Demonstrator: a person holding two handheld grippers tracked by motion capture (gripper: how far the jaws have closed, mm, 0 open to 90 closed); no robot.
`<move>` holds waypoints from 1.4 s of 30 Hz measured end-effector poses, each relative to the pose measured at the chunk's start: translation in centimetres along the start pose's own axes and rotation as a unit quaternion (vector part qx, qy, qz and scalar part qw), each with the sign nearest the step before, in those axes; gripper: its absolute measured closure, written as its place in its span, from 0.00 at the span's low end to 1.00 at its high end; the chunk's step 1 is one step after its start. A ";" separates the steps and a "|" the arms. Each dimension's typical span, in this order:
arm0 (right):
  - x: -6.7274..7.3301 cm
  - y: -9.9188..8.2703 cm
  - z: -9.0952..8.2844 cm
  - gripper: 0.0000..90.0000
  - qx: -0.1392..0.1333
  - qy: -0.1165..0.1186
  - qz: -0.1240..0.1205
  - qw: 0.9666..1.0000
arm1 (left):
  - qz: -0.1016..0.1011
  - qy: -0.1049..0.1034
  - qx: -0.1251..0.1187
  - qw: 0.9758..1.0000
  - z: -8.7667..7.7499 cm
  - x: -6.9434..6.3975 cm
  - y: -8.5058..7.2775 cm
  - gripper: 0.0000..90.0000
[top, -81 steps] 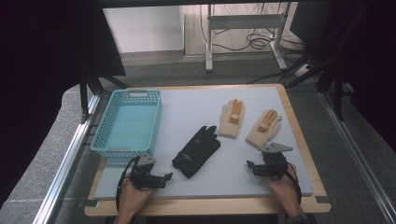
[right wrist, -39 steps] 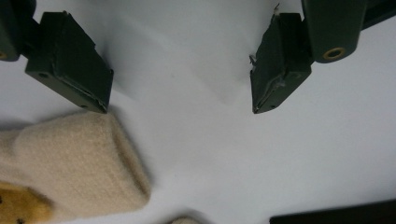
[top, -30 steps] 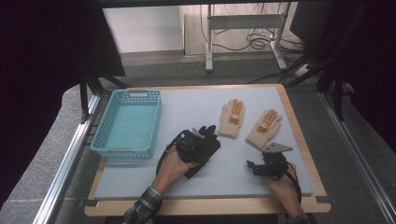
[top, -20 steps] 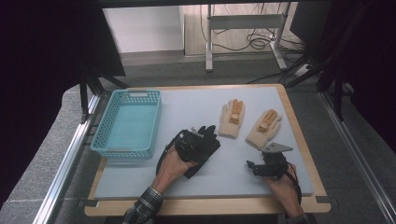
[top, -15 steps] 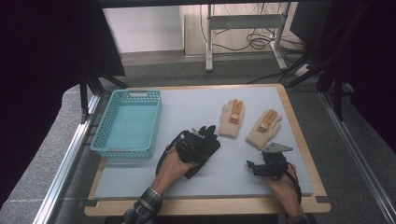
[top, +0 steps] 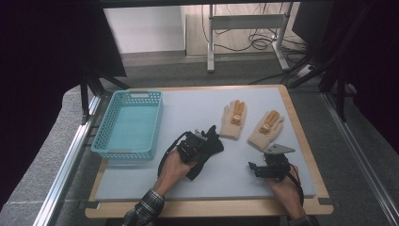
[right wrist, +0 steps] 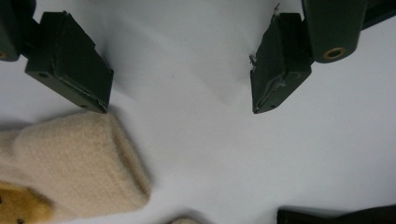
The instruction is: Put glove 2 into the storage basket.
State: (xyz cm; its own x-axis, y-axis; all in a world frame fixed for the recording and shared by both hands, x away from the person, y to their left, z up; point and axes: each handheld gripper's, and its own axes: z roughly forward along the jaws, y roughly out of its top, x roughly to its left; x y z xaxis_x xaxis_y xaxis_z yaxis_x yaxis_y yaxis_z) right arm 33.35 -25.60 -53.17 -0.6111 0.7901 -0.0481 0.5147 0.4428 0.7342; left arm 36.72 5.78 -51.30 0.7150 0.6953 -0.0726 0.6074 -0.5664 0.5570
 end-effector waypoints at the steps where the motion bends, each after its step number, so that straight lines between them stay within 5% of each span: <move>1: 0.0 0.0 0.0 0.23 0.000 0.000 0.000 1.000 | 0.001 0.002 -0.001 1.000 -0.1 0.0 0.1 0.76; 11: 0.0 0.0 0.0 0.23 0.000 0.001 0.001 1.000 | -0.001 0.008 -0.019 1.000 -1.9 0.3 1.4 0.76; 28: 0.0 0.0 0.0 0.23 0.000 0.001 0.001 1.000 | -0.038 0.044 -0.051 0.997 -7.4 4.2 3.9 0.76; 35: 0.0 0.0 0.0 0.23 0.000 0.001 0.001 1.000 | -0.061 0.071 -0.056 0.994 -9.8 6.7 4.1 0.76; 42: 0.0 0.0 0.0 0.23 0.000 0.001 0.001 1.000 | -0.095 0.116 -0.055 0.987 -12.3 10.1 3.2 0.75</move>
State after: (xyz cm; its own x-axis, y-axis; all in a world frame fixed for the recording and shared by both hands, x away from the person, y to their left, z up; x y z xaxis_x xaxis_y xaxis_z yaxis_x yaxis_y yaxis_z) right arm 33.34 -25.60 -53.16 -0.6107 0.7906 -0.0452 0.5161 0.4406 0.7345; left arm 41.63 16.49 -40.09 0.4860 0.8739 -0.0008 0.6725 -0.3734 0.6390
